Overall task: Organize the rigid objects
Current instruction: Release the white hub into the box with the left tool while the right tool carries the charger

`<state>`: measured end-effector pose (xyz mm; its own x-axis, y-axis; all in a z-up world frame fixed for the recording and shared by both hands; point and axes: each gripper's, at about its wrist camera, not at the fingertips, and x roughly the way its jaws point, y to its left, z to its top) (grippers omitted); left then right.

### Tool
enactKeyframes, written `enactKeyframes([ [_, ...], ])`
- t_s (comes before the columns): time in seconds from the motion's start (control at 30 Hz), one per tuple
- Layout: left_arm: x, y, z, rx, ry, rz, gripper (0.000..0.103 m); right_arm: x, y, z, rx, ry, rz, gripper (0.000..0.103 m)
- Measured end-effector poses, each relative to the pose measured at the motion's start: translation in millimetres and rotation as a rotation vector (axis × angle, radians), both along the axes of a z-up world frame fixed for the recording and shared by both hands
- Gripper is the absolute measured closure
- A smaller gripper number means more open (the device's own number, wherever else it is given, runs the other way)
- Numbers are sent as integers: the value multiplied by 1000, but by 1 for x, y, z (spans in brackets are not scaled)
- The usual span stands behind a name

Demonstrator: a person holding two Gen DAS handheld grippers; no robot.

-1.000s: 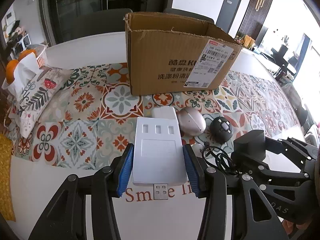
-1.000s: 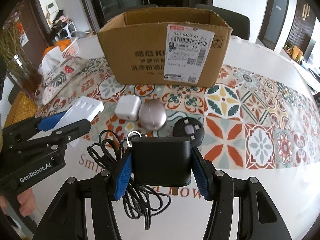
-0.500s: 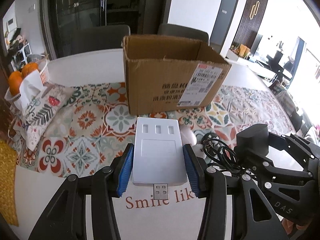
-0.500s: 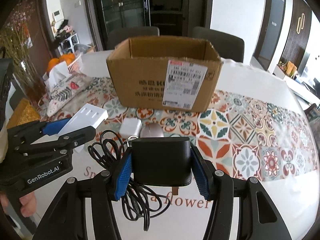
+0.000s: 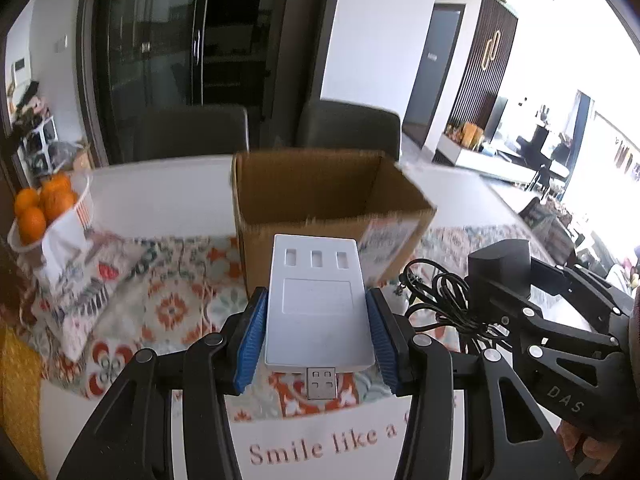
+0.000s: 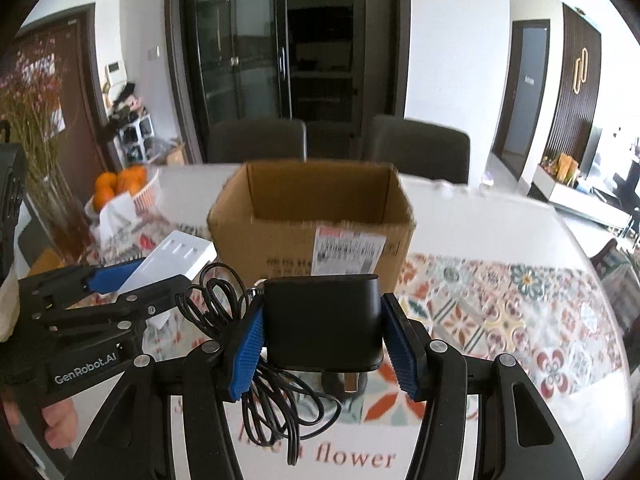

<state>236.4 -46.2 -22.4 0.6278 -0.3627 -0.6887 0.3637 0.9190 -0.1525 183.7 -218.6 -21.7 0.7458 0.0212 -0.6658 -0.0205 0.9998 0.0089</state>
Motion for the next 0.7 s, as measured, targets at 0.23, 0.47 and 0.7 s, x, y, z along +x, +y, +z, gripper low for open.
enactKeyframes([
  [0.23,19,-7,30,-18,-77,-9,55,17,-4,28,8,-85,-7,47],
  [0.47,46,-11,45,-30,-102,-11,55,39,-5,49,-7,-150,-8,47],
  [0.7,76,-17,50,-22,-117,-15,55,65,-11,55,-11,-176,-9,47],
])
